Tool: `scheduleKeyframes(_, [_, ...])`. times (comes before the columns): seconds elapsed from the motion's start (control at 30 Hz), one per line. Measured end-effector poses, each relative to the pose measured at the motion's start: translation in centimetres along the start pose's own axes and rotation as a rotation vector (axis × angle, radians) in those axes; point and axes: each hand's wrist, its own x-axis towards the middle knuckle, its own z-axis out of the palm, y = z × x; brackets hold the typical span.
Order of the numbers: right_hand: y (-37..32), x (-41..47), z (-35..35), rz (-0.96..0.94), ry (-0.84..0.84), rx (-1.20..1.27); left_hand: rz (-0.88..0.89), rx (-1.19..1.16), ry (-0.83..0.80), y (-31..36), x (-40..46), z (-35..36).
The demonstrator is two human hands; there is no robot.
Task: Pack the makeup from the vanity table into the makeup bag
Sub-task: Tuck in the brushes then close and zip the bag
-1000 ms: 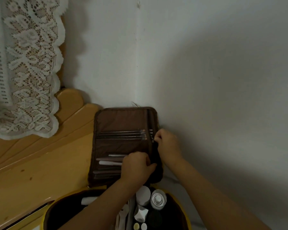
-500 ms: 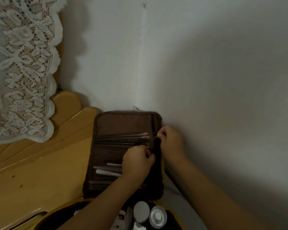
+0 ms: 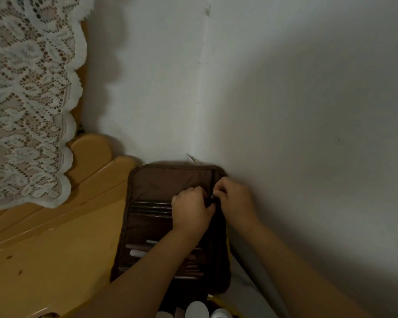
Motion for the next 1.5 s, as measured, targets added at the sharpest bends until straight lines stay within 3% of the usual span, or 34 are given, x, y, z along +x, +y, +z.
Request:
scheduleKeyframes(0.13, [0.0,0.8,0.4,-0.034,-0.033,-0.251,-0.029,-0.096,-0.018,0.0,0.2,-0.3])
scheduleKeyframes(0.3, [-1.6,3.6,0.0,-0.018,0.107,-0.336,0.024,-0.129,-0.024,-0.3,-0.1,-0.7])
scheduleKeyframes(0.4, [-2.9,4.4,0.3,-0.153,0.196,-0.515,0.037,-0.173,0.019,-0.7,-0.1,-1.0])
scheduleKeyframes(0.53, [-3.2,3.9,0.5,-0.222,0.150,-0.486,0.096,-0.190,0.021,-1.7,-0.1,-1.2])
scheduleKeyframes(0.63, [-2.2,2.7,0.9,-0.174,0.033,-0.376,0.123,-0.088,0.017,-3.4,-0.5,-1.4])
scheduleKeyframes(0.73, [-1.7,0.1,1.3,-0.105,-0.051,-0.261,0.023,0.011,0.043,-6.1,-0.9,-2.7])
scheduleKeyframes(0.87, [-0.7,-3.0,1.3,0.322,-0.137,-0.211,-0.258,0.137,0.072,-9.6,-1.3,-4.8])
scheduleKeyframes(0.93, [0.1,-4.0,1.8,0.495,-0.263,-0.167,-0.406,-0.008,0.048,-10.5,-1.8,-5.6])
scheduleKeyframes(1.0, [0.2,-4.7,2.3,0.568,-0.312,-0.003,-0.516,-0.408,0.033,-10.7,-2.4,-6.3])
scheduleKeyframes(1.1, [-0.4,-5.4,1.6,0.583,-0.164,0.354,-0.622,-0.817,0.005,-10.7,-3.2,-7.4])
scheduleKeyframes(1.23, [-1.3,-7.1,0.0,0.573,-0.103,0.486,-0.545,-0.950,-0.132,-11.2,-3.9,-9.4])
scheduleKeyframes(1.5, [-5.0,-11.7,-3.7,0.491,0.083,0.625,-0.268,-1.047,-0.228,-11.7,-7.9,-13.7])
